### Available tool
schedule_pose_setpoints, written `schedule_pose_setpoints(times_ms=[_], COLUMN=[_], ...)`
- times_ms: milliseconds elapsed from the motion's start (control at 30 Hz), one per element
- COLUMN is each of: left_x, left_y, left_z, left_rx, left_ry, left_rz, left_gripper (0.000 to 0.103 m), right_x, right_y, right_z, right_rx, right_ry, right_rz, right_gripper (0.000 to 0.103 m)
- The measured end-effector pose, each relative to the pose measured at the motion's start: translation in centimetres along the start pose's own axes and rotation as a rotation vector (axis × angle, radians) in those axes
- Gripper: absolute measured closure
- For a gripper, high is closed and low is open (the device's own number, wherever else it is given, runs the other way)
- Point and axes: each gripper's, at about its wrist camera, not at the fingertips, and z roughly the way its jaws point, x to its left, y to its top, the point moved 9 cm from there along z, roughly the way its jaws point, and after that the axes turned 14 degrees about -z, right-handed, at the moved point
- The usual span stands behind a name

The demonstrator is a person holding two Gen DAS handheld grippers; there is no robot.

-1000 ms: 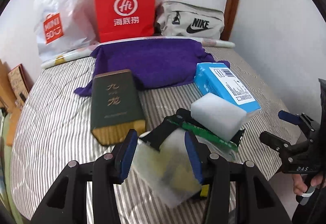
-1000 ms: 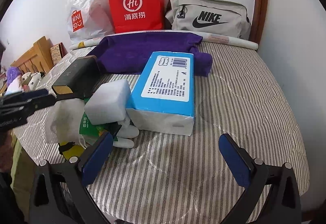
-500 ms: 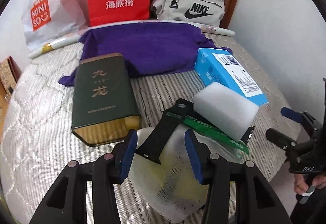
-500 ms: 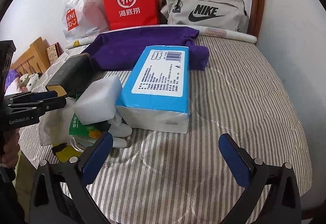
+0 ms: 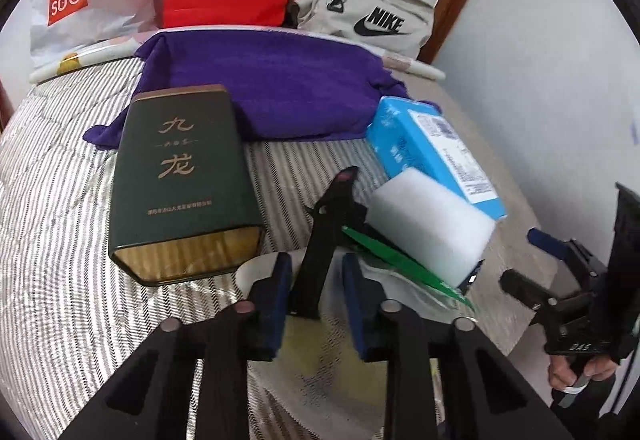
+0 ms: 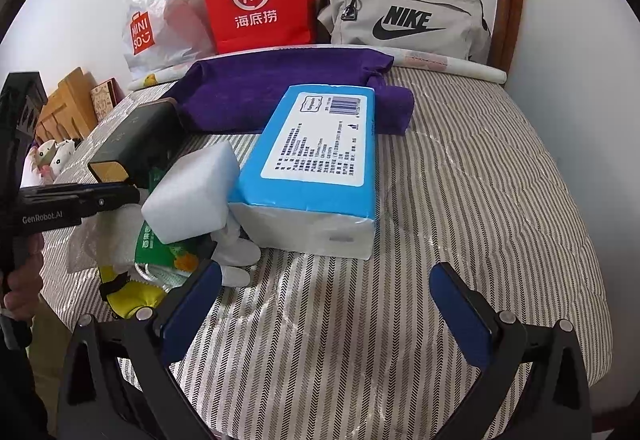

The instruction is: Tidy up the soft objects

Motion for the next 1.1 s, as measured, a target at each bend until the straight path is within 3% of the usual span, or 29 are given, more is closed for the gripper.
schedule_pose_setpoints(times_ms=[467,767,1100], left_x=[1.1,1.0,1.6], left_y=[-1.0,-0.2,-0.3], left_z=[-2.0,-0.1,-1.9], left_rx=[0.01,0.005,-0.034], left_ry=[-0.073,0.006,-0.005], left_rz=[-0.049,-0.05,-0.058], left_gripper=[0.089,0.087,0.095], right_x=[0.8,1.3,2.4], right_y=[0.6,0.8,3.0], right_z=[-0.4,-0.7,-1.3], right_rx=[-0.004,-0.008,-0.072], right_ry=[-0.008,-0.005,0.016], right_rz=[-0.026,-0.037,-0.062], right_gripper=[0.0,0.0,0.0])
